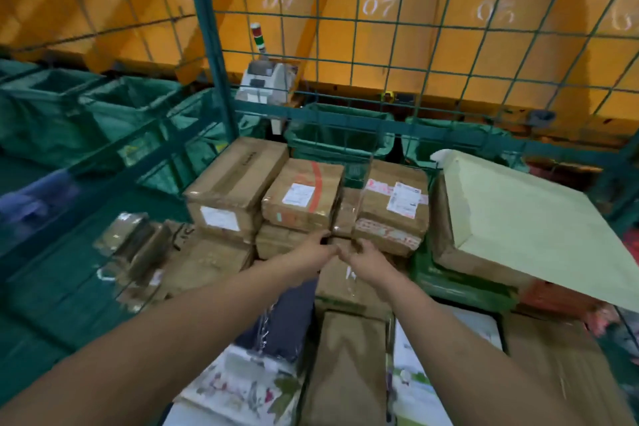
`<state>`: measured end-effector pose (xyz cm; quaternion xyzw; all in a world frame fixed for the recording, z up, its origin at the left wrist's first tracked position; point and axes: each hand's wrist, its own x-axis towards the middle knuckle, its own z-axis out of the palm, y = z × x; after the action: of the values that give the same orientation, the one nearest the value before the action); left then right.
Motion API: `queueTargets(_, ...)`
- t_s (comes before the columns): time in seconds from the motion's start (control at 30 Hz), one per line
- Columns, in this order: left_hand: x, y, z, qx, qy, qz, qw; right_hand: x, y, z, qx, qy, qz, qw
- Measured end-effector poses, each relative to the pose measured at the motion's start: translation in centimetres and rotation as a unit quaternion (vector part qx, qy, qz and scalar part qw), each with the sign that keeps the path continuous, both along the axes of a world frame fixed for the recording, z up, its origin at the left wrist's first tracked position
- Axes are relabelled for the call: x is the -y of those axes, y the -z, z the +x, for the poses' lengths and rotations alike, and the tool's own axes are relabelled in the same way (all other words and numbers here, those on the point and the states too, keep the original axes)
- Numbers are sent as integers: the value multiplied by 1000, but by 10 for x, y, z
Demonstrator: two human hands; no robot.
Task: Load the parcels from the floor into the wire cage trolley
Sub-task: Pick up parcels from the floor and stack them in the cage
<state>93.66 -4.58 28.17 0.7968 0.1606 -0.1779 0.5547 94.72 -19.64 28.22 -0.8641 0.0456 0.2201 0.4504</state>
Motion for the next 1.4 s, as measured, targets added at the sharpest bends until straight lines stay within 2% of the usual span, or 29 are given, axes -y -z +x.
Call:
queueTargets(0.13, -36, -20, -74, -30, -41, -35, 998, -37, -15, -62, -103, 32, 134, 985)
queueTargets(0.2, -52, -25, -113, -29, -79, -53, 995, -50, -14, -94, -129, 24, 169, 977)
queueTargets(0.53, -139, -35, -390, -43, -183, -94, 978, -135, -11, -320, -185, -67, 157, 968)
queueTargets(0.73, -189, -9, -562, -62, -265, -85, 959, -203, 3, -470, -207, -200, 120, 950)
queueTargets(1.03, -254, 19, -799, -59, -442, -97, 890, -311, 32, -660, -241, -400, 35, 883)
queueTargets(1.2, -278, 41, -915, -61, -556, -118, 821, -363, 45, -752, -247, -502, -14, 829)
queueTargets(1.4, -294, 65, -1022, -79, -648, -145, 743, -415, 66, -836, -259, -585, -78, 765)
